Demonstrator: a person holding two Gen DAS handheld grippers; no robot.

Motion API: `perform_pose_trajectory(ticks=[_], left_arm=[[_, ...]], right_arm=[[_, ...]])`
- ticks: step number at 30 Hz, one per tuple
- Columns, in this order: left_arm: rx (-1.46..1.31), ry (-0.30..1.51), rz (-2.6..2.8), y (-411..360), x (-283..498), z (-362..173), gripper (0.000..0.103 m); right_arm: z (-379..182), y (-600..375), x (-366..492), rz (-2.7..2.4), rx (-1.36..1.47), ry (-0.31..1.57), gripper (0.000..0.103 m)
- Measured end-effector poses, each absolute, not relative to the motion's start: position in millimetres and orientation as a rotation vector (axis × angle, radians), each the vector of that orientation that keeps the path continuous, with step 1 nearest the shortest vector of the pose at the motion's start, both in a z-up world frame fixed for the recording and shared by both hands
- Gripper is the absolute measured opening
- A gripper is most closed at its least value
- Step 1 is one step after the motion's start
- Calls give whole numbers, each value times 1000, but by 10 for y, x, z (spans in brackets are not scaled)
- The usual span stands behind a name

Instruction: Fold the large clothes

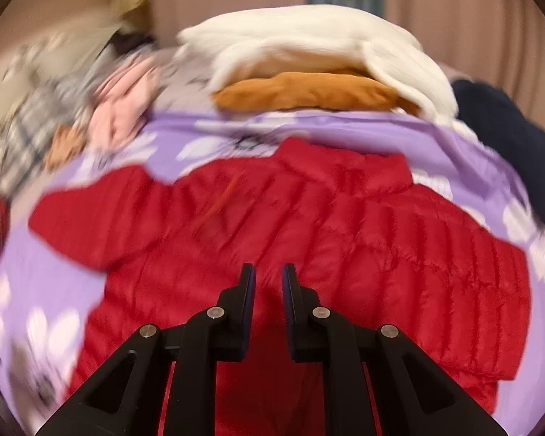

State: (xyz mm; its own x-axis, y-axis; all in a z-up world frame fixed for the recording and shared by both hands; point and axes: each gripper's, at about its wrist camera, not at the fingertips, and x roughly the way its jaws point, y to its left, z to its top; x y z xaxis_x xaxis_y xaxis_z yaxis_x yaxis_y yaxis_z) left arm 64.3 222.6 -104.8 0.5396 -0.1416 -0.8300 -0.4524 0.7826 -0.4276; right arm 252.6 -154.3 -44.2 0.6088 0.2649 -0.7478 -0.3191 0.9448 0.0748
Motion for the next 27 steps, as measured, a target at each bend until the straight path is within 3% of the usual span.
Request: perform_pose_trajectory(ticks=[7,11,14,27], left_arm=[[-792,935,206,2638,731,-1032,102],[-889,875,184,2902,835,-1044,103],[-945,837,172,3130,1036,-1081,103],[-1318,696,174,4009,1786,-1638,102]], right_arm=[[-797,-1378,3089,267,99,944,12],[-1193,-1097,2969,414,99,1121,12],[-1147,-937,2713,460,-38,1082,12],[-456,-1355,1677,600,107,894,12]])
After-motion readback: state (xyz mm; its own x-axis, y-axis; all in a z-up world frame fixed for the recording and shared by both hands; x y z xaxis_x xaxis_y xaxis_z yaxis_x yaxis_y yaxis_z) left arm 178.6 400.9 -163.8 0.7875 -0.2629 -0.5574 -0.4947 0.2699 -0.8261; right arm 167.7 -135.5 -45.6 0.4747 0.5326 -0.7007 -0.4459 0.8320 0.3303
